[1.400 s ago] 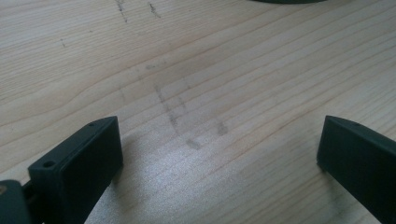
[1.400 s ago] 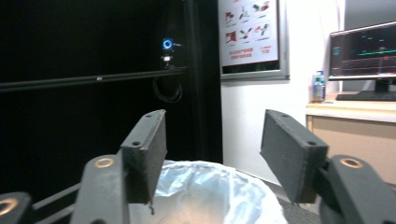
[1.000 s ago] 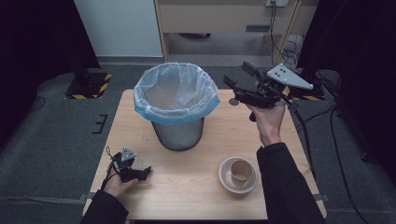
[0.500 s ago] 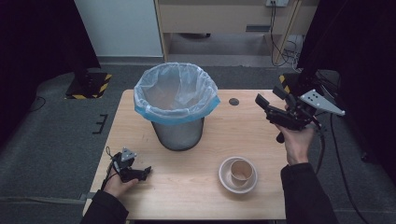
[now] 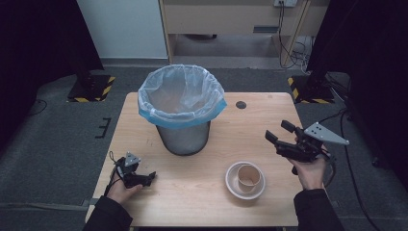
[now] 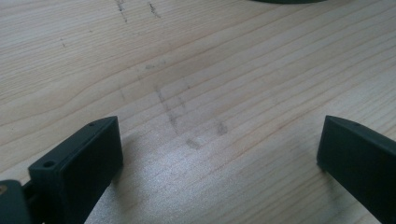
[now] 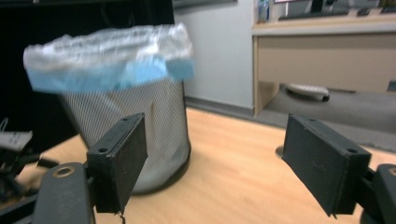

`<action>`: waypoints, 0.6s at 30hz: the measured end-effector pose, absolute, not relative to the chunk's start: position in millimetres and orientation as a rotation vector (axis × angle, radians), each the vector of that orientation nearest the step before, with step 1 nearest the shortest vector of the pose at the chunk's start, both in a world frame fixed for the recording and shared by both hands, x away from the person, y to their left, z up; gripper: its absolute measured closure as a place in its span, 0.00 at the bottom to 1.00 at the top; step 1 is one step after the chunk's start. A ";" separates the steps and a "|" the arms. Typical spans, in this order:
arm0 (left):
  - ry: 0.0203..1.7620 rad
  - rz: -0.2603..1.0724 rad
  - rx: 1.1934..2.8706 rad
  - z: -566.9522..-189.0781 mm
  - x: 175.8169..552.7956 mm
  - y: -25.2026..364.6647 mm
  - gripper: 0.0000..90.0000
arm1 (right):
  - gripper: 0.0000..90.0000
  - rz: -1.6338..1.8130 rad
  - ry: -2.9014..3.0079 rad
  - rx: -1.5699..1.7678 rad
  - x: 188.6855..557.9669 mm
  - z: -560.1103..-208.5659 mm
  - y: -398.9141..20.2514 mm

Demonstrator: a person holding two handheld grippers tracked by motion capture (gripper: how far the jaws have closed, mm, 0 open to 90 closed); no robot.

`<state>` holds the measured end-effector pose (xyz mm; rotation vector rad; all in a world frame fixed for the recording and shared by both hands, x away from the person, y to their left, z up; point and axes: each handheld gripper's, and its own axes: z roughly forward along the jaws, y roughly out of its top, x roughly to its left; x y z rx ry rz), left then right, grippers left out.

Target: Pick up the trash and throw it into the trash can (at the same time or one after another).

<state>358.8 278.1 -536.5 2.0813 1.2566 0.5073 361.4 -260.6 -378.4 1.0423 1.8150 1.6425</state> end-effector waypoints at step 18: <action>1.256 0.507 2.081 -536.5 358.4 277.6 0.00 | 0.41 1.478 2.167 1.085 346.4 -441.3 -253.3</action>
